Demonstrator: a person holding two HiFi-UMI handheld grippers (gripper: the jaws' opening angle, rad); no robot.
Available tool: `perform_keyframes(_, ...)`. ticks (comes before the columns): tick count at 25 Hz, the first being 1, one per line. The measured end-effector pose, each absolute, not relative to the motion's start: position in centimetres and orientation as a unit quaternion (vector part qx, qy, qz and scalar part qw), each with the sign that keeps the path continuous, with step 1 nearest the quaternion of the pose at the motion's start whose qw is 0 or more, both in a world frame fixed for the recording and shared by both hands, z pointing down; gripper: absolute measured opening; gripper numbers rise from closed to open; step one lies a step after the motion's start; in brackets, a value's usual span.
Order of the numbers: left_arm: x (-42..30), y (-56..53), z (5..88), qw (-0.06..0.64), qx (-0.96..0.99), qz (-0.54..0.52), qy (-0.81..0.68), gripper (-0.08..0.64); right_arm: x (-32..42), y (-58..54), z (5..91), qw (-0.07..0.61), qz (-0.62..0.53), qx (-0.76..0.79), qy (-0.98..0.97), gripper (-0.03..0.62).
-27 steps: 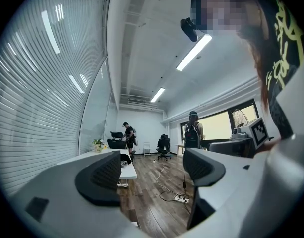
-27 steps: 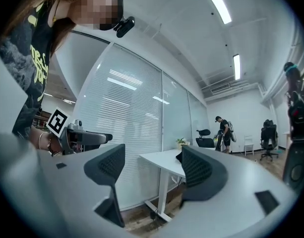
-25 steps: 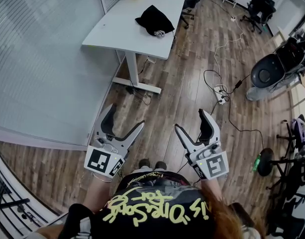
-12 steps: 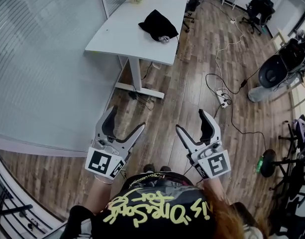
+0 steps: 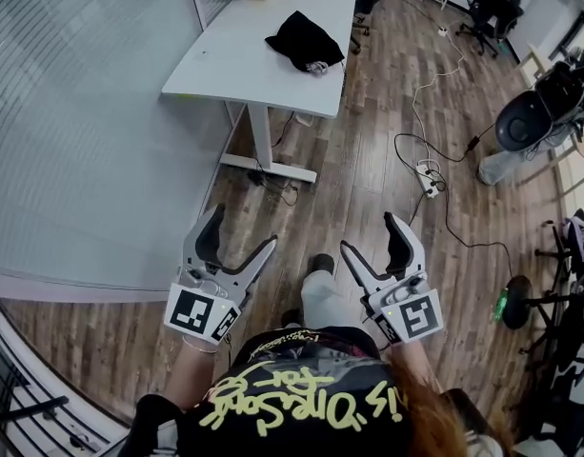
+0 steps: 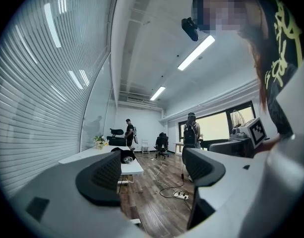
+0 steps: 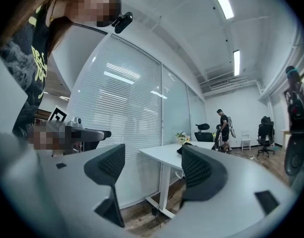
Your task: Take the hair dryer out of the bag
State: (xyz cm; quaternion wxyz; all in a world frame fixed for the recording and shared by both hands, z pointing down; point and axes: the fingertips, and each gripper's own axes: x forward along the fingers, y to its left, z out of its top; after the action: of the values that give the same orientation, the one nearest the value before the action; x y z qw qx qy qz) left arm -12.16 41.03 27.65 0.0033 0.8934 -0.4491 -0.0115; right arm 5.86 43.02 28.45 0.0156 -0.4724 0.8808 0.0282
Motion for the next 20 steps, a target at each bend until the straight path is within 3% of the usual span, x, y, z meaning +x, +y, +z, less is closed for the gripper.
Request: perform_keyframes(20, -9.7, 27.4, 29.4, -0.008, 0.887, -0.01, -0.461, 0.399, 8.0, 28.3, 29.9, 0.016, 0.039, -0.454, 0.89, 0.336)
